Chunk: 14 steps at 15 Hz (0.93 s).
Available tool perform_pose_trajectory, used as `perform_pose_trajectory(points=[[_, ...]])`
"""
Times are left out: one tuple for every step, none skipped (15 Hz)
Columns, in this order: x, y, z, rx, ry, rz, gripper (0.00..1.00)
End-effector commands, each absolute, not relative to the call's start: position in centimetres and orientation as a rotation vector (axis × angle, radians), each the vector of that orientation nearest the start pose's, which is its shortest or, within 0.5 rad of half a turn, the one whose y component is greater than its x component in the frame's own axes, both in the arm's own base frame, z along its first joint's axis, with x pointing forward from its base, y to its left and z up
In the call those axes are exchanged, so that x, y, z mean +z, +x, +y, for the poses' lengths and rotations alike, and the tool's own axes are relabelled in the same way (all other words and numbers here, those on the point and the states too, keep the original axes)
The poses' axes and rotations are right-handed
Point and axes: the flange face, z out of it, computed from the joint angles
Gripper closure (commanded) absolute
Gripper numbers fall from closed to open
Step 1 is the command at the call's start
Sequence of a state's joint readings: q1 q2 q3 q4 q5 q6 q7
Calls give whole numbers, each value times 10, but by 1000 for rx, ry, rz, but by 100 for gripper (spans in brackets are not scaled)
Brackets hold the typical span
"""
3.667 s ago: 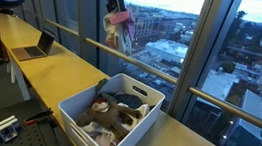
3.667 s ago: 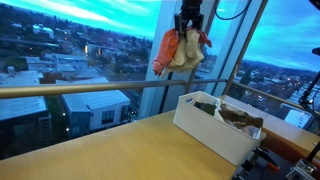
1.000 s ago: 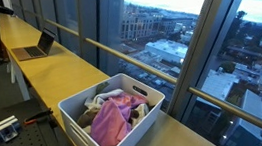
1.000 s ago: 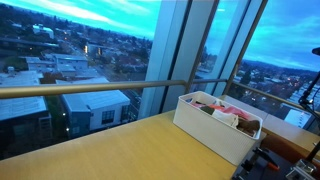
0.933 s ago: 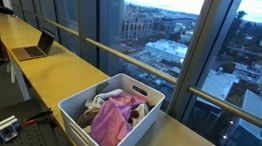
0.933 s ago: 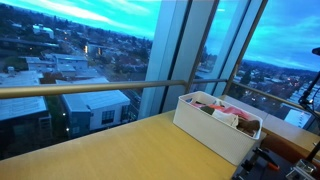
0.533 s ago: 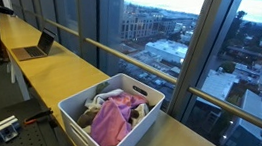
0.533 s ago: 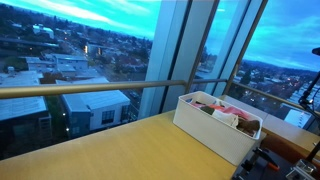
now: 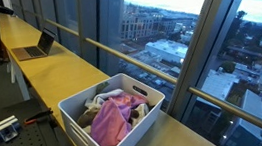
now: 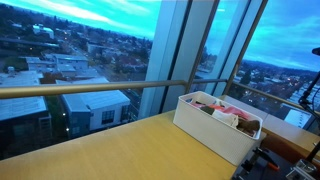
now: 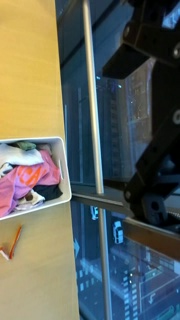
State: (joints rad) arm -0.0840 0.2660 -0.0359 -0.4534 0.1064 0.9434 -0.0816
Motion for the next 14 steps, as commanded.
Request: perform_pose_trajectory(points=[[861,469,-20,-259,-3035,-209,0],[856,472,-16,-223,-3033,-230,0],[850,476,-12,-188,-3032,-255,0],[845,479,-8,-156,-3034,-283,0],[839,484,-4,-131,-3033,-314,0],[834,489,0,-113,-3033,-337,0],[839,486,-7,-140,-3041,-267,0],[834,490,-3,-123,-3038,-286,0],[831,494,-1,-112,-3036,-297,0],[829,495,0,-107,-3035,-302,0],[829,496,0,-106,-3035,-305,0],[829,496,0,-107,-3035,-307,0],[830,495,0,-109,-3035,-308,0],[830,495,0,-109,-3035,-309,0]])
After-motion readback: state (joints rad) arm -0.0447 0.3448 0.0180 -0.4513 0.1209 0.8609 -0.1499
